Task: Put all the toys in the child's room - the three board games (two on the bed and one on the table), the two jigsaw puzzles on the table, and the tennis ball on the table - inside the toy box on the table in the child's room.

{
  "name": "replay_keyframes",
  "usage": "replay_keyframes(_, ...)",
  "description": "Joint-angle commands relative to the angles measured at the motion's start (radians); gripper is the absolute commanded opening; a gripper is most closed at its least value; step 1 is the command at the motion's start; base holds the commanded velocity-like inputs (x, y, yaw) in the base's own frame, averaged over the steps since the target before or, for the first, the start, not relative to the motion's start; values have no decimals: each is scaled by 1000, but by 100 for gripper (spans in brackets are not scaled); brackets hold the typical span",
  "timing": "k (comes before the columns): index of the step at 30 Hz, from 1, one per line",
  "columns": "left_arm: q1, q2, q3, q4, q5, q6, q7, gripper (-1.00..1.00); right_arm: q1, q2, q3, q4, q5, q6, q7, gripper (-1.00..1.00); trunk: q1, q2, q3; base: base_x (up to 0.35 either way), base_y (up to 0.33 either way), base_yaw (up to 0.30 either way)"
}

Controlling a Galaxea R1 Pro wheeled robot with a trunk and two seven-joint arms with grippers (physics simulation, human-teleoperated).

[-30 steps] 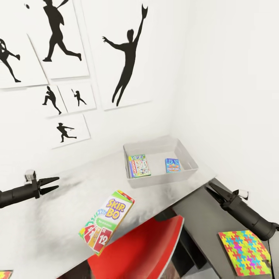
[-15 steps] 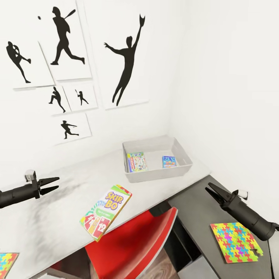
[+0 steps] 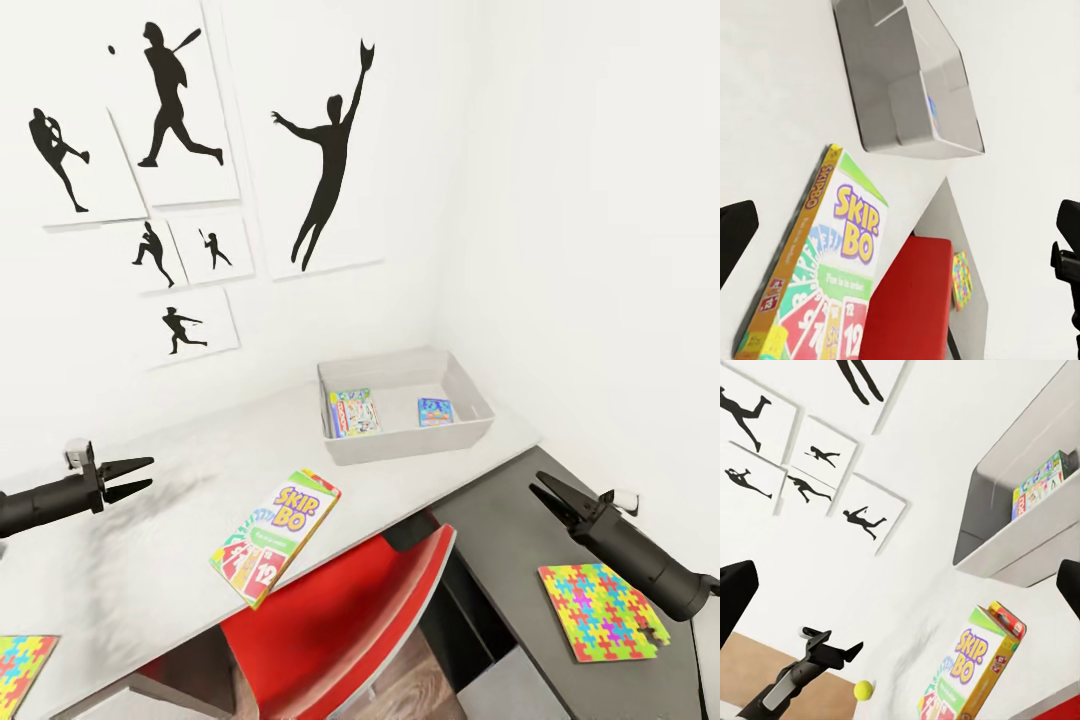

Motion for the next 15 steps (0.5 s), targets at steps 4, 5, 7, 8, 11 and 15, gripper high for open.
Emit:
replay_keyframes(4,-1,-1,0,0,3,9,-2,100,-1,0,0,0,2,4,4,100,0,-1,-1,-2,0,0)
replay_keyframes(5,-1,-1,0,0,3,9,-2,100,-1,0,0,0,2,4,4,100,0,-1,-1,0,0,0)
replay_keyframes(7,-1,-1,0,0,4,8,-2,100,-1,0,0,0,2,4,4,100,0,-1,-1,0,0,0)
replay_keyframes(8,-1,0,0,0,4,8,-2,100,-1,0,0,0,2,3,5,100,0,-1,-1,0,0,0)
replay_keyframes(11,-1,-1,0,0,5,8,-2,100,-1,1,1,0,2,3,5,100,0,-1,-1,0,0,0)
replay_keyframes(15,-1,0,-1,0,5,8,-2,100,-1,1,1,0,2,2,5,100,0,-1,0,0,0,33)
